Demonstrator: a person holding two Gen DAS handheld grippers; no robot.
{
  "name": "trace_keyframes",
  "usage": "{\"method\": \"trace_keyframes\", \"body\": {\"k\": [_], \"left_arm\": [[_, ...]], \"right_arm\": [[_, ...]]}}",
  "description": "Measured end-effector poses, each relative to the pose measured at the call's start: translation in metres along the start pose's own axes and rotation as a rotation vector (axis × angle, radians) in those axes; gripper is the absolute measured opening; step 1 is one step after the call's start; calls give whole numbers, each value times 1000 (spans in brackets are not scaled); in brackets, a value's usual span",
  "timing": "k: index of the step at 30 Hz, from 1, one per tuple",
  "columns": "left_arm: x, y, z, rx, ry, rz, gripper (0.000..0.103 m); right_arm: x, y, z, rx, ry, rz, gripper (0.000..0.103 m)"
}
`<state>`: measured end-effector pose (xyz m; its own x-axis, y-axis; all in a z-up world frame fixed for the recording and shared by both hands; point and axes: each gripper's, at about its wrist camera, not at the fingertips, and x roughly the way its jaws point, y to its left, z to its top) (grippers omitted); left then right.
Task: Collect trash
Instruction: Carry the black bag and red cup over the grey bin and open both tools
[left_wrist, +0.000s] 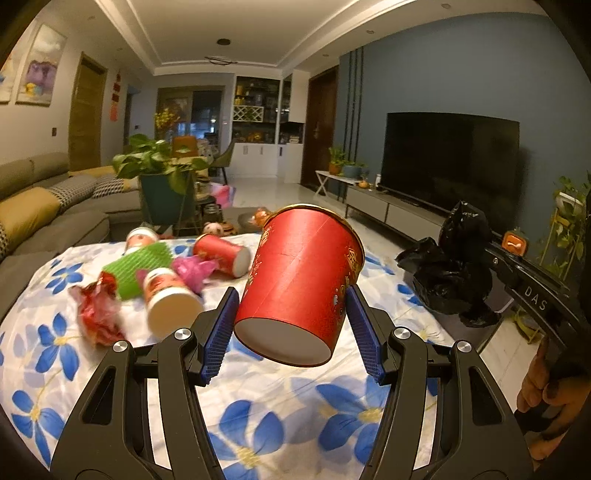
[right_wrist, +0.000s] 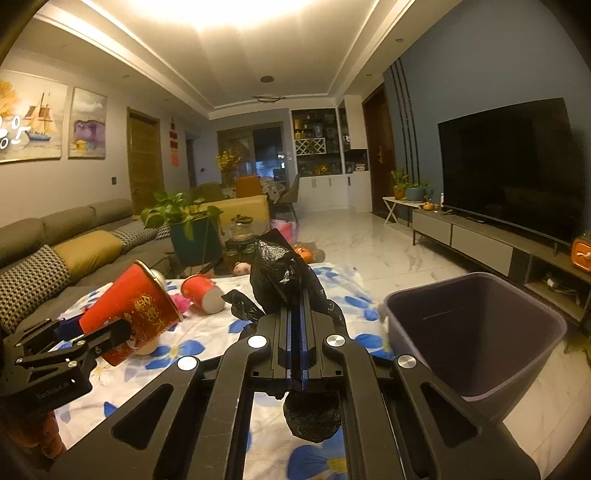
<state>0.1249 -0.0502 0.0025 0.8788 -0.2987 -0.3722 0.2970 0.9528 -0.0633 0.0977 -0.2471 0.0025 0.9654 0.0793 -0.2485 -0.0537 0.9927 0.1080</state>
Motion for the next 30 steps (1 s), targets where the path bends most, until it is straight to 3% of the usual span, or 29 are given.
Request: {"method": "trace_keyframes", "body": {"k": [16, 23, 30], "left_arm": [[41, -76, 24, 73, -20, -138, 58], [68, -122, 41, 94, -48, -230, 58], [104, -157, 50, 86, -54, -289, 58]], "right_arm": [[-16, -65, 18, 46, -68, -166, 4], [-20, -112, 28, 78, -108, -288, 4], [-15, -144, 28, 113, -107, -344, 4]]}}
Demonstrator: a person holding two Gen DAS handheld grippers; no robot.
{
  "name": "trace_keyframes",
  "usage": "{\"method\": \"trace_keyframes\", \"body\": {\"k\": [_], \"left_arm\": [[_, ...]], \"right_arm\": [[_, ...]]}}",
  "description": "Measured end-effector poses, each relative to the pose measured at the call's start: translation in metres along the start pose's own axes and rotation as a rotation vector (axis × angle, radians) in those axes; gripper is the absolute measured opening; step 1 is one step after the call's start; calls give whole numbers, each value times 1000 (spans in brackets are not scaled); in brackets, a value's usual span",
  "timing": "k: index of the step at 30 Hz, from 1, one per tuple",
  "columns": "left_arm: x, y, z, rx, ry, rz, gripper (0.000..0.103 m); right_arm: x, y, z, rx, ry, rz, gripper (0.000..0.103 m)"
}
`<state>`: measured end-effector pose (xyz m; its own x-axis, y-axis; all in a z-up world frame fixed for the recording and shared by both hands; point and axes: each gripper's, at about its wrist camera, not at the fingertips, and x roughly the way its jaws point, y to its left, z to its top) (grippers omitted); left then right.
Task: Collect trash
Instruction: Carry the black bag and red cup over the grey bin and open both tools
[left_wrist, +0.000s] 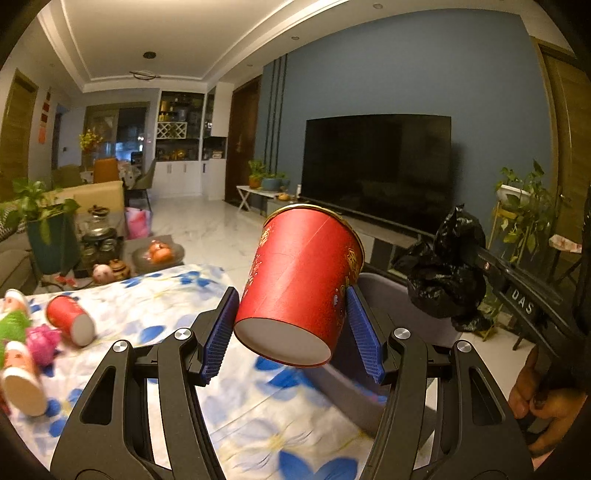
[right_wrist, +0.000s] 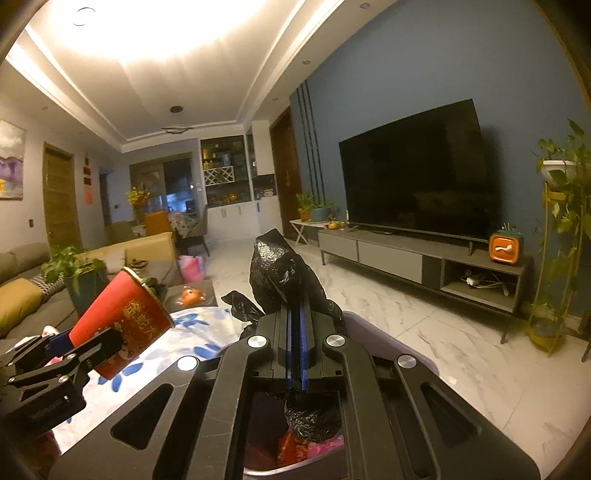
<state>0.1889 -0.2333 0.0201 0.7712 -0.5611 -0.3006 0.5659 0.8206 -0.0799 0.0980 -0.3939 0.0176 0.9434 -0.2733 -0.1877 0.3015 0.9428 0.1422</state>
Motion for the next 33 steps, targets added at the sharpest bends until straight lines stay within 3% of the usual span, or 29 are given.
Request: {"method": "trace_keyframes", "body": {"k": [10, 33], "left_arm": [[43, -19, -2, -11, 17, -53, 59], [74, -38, -14, -30, 56, -79, 59]], "right_arm": [[19, -16, -10, -3, 23, -19, 4], [44, -25, -18, -13, 61, -32, 4]]}}
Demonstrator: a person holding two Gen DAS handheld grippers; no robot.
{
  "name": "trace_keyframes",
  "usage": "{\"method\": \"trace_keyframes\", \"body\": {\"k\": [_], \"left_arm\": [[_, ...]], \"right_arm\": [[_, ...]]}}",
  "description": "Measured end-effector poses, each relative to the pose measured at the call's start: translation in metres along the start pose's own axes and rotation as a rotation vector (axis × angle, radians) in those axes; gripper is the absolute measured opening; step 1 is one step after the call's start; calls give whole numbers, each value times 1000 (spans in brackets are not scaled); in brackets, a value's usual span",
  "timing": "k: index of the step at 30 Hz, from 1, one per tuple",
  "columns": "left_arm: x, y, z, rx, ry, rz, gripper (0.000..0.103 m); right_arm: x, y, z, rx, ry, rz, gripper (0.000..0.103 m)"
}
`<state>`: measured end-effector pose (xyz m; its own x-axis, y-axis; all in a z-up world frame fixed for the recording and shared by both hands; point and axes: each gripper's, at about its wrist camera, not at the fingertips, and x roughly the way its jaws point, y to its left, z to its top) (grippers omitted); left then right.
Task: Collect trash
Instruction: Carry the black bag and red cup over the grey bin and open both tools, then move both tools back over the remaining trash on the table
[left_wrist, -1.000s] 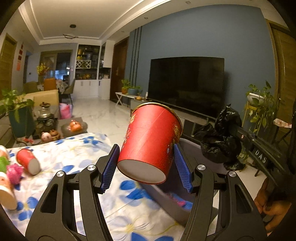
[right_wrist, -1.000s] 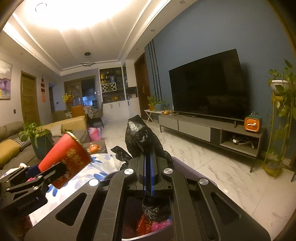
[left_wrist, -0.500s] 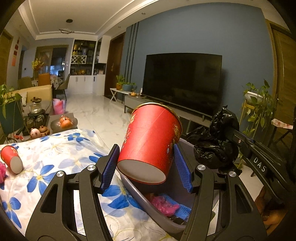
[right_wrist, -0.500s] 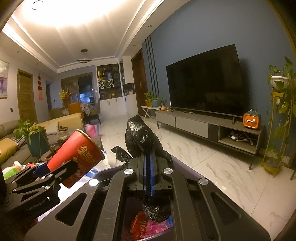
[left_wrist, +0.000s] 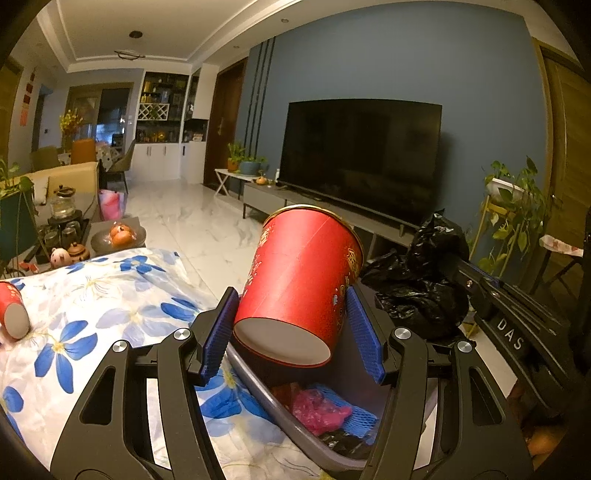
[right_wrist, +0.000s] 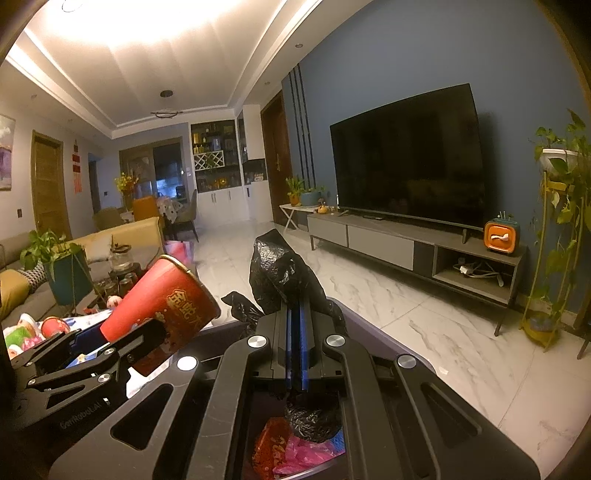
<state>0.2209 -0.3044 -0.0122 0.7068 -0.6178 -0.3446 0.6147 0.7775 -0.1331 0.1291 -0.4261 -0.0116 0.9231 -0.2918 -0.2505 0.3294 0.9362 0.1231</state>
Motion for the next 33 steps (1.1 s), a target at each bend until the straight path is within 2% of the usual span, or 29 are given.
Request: {"method": "trace_keyframes", "body": {"k": [11, 13, 15, 17, 18, 21, 27, 33], "left_arm": [[11, 4, -3, -17, 24, -15, 59], [14, 4, -5, -22, 33, -26, 59], [16, 4, -6, -22, 39, -49, 60], [17, 4, -8, -19, 41, -64, 61], [17, 4, -9, -13, 42, -64, 64], [16, 9, -11, -12, 46, -31, 77], [-9, 33, -12, -37, 18, 49, 82], [-55, 64, -16, -65, -25, 190, 85]], "right_arm": [[8, -4, -5, 18, 11, 18, 8], [10, -6, -4, 20, 12, 16, 19], [10, -7, -4, 25, 6, 12, 39], [9, -8, -4, 34, 0, 5, 49], [8, -9, -4, 37, -3, -2, 50], [4, -13, -4, 51, -11, -13, 52], [-13, -10, -5, 62, -47, -33, 66], [-30, 11, -11, 52, -68, -11, 78]]}}
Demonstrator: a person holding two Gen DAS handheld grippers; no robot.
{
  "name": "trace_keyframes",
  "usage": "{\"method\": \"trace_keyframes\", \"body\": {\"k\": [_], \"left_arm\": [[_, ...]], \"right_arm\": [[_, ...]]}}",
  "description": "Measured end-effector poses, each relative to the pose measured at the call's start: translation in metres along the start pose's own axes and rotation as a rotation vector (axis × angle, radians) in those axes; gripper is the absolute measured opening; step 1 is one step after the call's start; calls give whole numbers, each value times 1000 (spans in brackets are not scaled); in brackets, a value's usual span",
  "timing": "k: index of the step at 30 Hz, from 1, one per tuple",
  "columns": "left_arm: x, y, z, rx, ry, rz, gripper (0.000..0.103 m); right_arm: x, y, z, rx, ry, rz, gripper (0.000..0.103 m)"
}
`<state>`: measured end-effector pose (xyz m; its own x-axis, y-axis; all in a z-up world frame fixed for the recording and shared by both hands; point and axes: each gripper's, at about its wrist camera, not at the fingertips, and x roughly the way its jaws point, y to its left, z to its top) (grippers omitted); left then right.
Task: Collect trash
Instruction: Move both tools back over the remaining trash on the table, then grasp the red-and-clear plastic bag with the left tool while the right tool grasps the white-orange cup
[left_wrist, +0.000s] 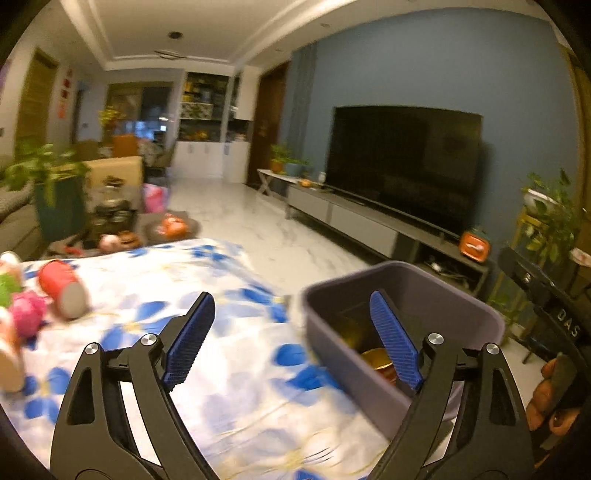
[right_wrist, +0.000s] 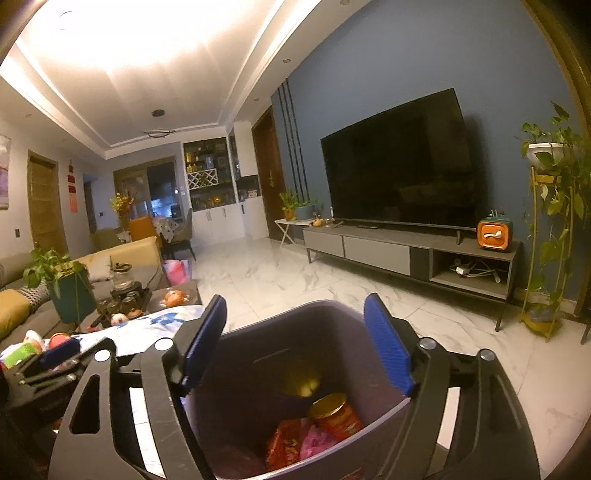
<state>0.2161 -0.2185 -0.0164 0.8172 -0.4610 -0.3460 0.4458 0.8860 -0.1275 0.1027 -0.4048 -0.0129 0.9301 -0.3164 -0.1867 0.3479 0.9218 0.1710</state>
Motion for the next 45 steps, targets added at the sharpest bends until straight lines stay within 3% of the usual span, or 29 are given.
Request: {"method": "trace_keyframes", "body": {"k": [6, 12, 21, 26, 35, 45], "left_arm": [[-48, 48, -8, -18, -57, 163, 88], [-87, 101, -16, -80, -47, 301, 88], [-143, 179, -35, -133, -35, 528, 88], [-171, 222, -43, -194, -36, 618, 88], [-192, 272, -50, -230, -28, 687, 88], [-159, 303, -49, -278, 55, 622, 88]], "right_arm": [[-10, 27, -5, -13, 8, 71, 80], [-17, 59, -8, -3, 25, 151, 81], [-27, 136, -20, -86, 65, 305, 82], [-33, 185, -31, -134, 84, 394, 82], [-36, 262, -53, -185, 137, 523, 82], [-31, 321, -76, -263, 196, 592, 82]]}}
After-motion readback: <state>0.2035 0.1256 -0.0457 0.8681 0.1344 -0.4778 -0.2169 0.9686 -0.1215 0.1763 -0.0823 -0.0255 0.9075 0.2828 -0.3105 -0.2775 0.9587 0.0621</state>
